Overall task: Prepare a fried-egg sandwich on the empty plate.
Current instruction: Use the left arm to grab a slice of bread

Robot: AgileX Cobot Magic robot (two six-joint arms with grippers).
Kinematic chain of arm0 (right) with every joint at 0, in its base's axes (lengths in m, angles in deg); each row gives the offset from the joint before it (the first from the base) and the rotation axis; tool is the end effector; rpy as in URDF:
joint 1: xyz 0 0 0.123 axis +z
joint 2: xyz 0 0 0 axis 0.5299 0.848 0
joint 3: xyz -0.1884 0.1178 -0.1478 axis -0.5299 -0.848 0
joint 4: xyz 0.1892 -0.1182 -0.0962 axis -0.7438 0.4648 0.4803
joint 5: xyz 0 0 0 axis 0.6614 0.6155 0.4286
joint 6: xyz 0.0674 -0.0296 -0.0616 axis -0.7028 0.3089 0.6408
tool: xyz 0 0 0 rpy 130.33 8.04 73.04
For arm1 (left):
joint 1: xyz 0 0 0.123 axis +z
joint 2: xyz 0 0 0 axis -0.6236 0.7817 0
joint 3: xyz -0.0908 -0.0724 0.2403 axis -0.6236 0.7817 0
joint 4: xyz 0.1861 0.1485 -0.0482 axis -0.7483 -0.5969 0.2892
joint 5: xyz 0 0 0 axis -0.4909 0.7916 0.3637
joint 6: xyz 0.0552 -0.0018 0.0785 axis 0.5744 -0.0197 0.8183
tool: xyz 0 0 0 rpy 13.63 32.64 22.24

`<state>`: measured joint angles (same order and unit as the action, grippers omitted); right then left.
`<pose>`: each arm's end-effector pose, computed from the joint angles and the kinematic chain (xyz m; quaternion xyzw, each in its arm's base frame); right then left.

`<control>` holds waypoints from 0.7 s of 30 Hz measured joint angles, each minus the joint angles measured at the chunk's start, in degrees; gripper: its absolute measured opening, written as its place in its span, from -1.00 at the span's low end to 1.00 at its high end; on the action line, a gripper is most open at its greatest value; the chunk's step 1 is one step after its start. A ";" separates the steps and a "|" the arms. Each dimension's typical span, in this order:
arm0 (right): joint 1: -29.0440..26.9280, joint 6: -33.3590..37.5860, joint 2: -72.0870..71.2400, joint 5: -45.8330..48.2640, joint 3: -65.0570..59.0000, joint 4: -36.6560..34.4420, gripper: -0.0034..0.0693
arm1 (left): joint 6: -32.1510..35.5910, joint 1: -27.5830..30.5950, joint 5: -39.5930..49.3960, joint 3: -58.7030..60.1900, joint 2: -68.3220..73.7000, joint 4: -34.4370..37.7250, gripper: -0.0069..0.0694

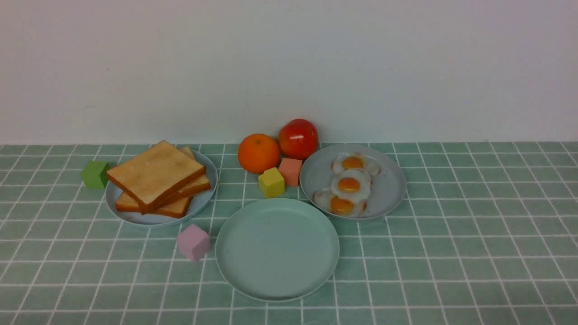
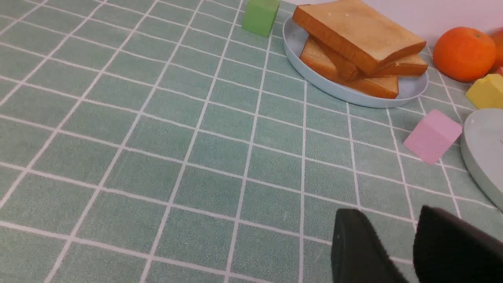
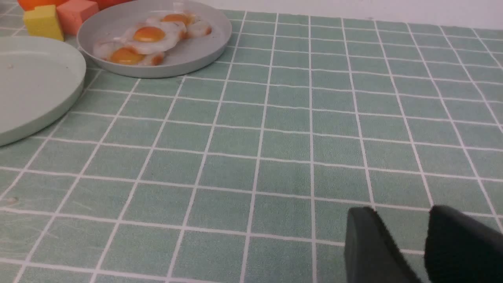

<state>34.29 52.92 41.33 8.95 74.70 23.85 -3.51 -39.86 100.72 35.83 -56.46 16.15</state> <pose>0.0661 0.0061 0.1725 -0.0430 0.8040 0.0139 0.5929 0.0670 0.0023 0.1692 -0.1201 0.7960 -0.0777 0.5881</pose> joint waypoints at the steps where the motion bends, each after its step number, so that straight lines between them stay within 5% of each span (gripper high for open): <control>1: 0.00 0.00 0.00 0.00 0.00 0.00 -0.24 | 0.00 0.00 0.00 0.00 0.00 0.00 -0.20; 21: 0.00 0.00 0.00 0.00 0.00 0.00 -0.24 | 0.00 0.00 -0.18 0.00 0.00 -0.21 -0.20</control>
<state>34.29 52.92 41.33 8.95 74.70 23.85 -3.51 -39.86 100.54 35.83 -56.46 15.94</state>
